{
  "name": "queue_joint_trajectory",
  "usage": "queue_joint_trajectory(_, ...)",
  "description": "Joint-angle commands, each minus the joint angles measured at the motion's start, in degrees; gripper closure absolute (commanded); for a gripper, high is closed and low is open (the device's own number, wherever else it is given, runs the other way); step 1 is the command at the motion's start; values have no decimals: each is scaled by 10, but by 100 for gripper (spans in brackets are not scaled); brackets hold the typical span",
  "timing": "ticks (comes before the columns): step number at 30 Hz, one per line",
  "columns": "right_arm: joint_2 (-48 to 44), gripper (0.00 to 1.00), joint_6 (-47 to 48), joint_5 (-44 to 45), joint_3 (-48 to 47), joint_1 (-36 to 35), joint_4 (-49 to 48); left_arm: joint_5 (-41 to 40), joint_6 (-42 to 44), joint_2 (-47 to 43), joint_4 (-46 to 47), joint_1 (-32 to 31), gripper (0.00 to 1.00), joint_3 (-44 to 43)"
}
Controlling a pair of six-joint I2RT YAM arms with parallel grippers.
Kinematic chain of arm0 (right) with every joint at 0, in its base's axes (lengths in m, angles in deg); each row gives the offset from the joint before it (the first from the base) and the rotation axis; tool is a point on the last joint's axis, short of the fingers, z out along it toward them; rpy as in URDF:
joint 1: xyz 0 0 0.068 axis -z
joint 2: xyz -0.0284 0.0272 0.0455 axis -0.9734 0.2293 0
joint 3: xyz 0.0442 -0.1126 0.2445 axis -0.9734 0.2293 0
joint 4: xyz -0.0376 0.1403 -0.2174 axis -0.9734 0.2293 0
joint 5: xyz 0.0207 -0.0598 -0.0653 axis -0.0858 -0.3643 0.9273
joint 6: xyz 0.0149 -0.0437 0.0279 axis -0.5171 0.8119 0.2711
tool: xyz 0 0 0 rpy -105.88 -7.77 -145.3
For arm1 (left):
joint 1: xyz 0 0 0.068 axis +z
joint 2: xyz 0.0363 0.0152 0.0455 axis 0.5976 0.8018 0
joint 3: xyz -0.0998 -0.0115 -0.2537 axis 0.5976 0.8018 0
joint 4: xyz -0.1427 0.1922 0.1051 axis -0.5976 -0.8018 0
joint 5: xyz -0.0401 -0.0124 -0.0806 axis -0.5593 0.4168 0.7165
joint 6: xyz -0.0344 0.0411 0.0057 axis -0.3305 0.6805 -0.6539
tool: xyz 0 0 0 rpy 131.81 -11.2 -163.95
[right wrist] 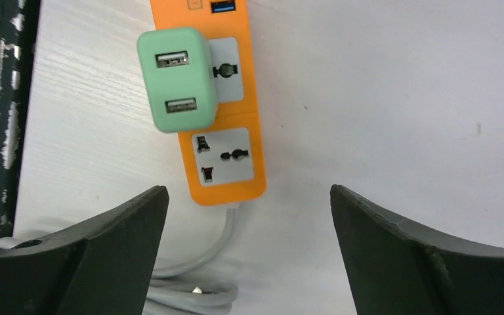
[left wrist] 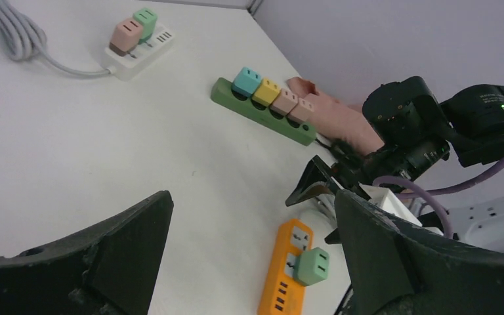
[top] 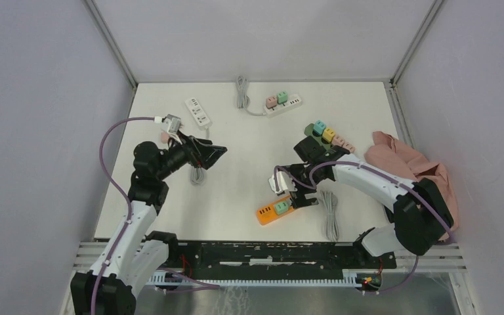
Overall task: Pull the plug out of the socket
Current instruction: Move the socket to the center of the board, then remove the plug from the socket.
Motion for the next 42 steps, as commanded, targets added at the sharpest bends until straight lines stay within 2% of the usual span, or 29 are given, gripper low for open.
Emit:
queue_joint_trajectory(1,-74,0,0,-97,-15,40,49,59,-218,27,211,-15,1,35)
queue_joint_trajectory(3,-101,0,19,-146,-26,66,82,31,-250,26,265,-58,0,61)
queue_joint_trajectory(6,-136,0,21,-234,-51,110,125,-69,-193,12,212,-175,0,61)
queue_joint_trajectory(8,-166,1,-16,-297,-61,139,128,-140,-158,5,188,-257,1,57)
queue_joint_trajectory(10,-174,1,-80,-333,-69,161,113,-166,-124,-4,168,-296,3,55)
queue_joint_trajectory(12,-159,1,-103,-394,-74,176,119,-182,-81,-18,154,-321,5,62)
queue_joint_trajectory(13,-146,1,-94,-419,-75,181,137,-191,-61,-24,155,-334,5,71)
queue_joint_trajectory(15,-119,1,-16,-455,-82,184,201,-200,-32,-34,176,-362,6,98)
queue_joint_trajectory(18,-95,1,108,-461,-84,184,281,-225,24,-34,214,-422,5,142)
queue_joint_trajectory(22,-105,1,120,-429,-56,185,246,-316,147,-7,288,-527,3,215)
queue_joint_trajectory(27,-107,1,137,-387,-30,185,226,-357,252,49,395,-595,3,288)
queue_joint_trajectory(34,-93,1,135,-377,-27,184,219,-484,318,140,413,-651,5,291)
queue_joint_trajectory(42,-92,2,130,-365,-21,177,213,-508,355,282,521,-654,7,273)
